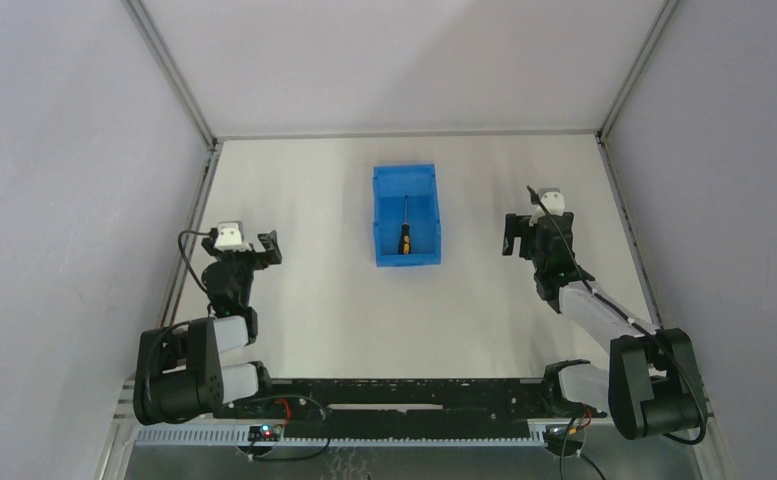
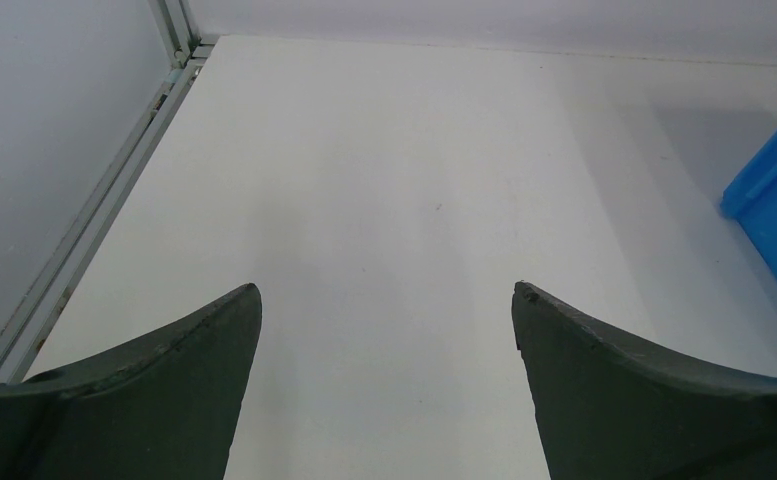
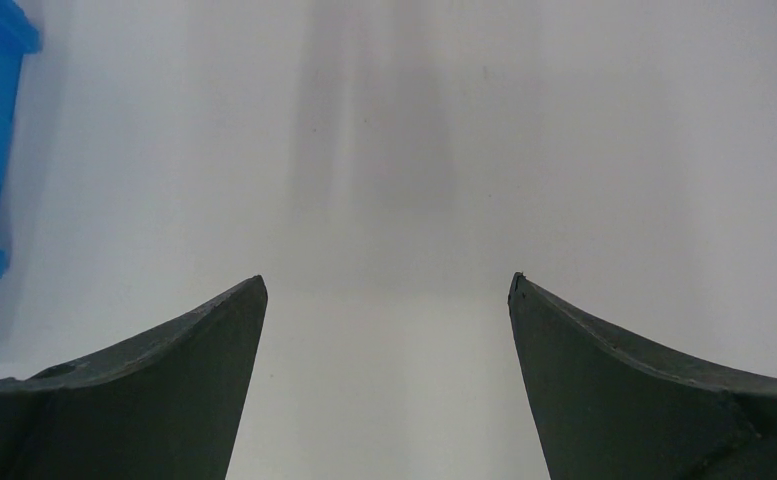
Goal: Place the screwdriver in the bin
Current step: Reset both arms
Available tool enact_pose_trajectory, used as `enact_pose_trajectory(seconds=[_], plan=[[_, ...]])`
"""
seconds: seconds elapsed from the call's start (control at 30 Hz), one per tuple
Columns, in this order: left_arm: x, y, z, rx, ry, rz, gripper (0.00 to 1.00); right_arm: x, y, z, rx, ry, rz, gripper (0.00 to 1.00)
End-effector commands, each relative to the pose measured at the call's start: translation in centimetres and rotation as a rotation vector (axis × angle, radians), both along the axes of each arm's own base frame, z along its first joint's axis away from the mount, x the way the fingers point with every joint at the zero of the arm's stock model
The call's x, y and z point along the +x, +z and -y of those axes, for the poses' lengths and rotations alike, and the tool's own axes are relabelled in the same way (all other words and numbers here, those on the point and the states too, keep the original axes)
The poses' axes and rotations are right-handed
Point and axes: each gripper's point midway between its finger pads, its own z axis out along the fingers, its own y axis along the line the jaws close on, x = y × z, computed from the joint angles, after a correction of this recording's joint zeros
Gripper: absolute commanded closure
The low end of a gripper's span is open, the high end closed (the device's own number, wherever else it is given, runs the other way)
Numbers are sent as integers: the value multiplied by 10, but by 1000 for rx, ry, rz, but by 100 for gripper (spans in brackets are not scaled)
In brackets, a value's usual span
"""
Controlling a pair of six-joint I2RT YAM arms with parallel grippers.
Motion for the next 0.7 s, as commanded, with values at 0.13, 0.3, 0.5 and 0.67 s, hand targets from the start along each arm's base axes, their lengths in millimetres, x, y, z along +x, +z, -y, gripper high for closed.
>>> enact_pose_trajectory(seconds=[0.13,0.3,0.5,0.67], plan=[[0,17,2,6,-3,81,0,17,22,3,56,35,216,0],[-1,16,1,5,-2,77,0,20,16,8,57,21,242,1],[-1,17,2,6,-4,80,0,23,10,10,59,19,254,2],[-1,17,1,6,-3,79,0,21,5,17,94,22,272,2]])
